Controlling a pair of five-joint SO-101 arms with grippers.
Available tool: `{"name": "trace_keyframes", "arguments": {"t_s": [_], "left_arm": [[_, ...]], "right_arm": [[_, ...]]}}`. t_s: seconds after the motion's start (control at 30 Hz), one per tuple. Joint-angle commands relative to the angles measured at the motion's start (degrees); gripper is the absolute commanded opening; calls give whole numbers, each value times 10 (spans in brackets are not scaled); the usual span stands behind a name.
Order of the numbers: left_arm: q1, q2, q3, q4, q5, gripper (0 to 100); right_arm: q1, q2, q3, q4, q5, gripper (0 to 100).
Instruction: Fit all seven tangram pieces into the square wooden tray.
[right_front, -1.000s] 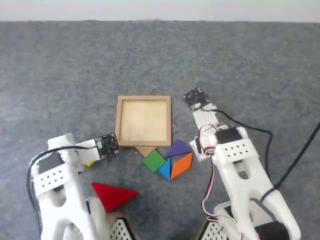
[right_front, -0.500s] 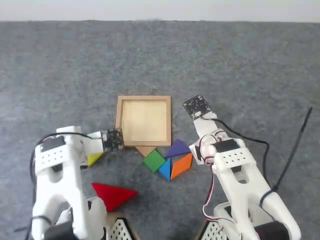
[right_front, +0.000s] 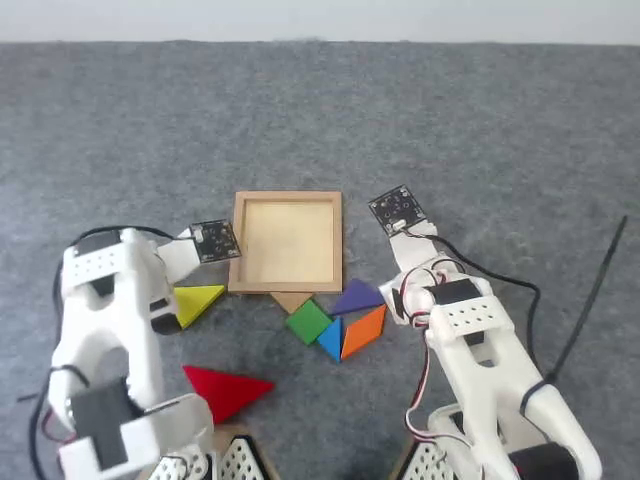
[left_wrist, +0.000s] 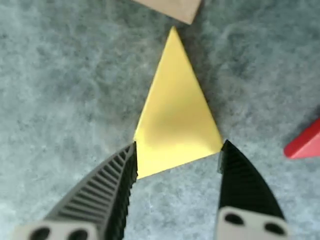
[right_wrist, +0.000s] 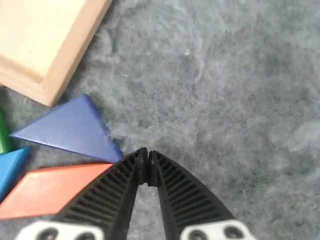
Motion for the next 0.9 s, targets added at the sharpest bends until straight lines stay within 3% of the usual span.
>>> {"name": "trace_keyframes", "arguments": {"t_s": [0.0,0.17,0.3,0.87], "left_arm": [[-1,26,-35,3,-9,258],[0,71,-66,-8,-11,259],[0,78,-70,-7,-55,261],[41,80,-123,-6,-57,269]], "right_arm": [[-7,-27,-2,-12,-3,9],[-7,-26,-2,-13,-3,9],[-7,-26,-2,-13,-2,9],[-8,-29,-2,-13,1,8]]}}
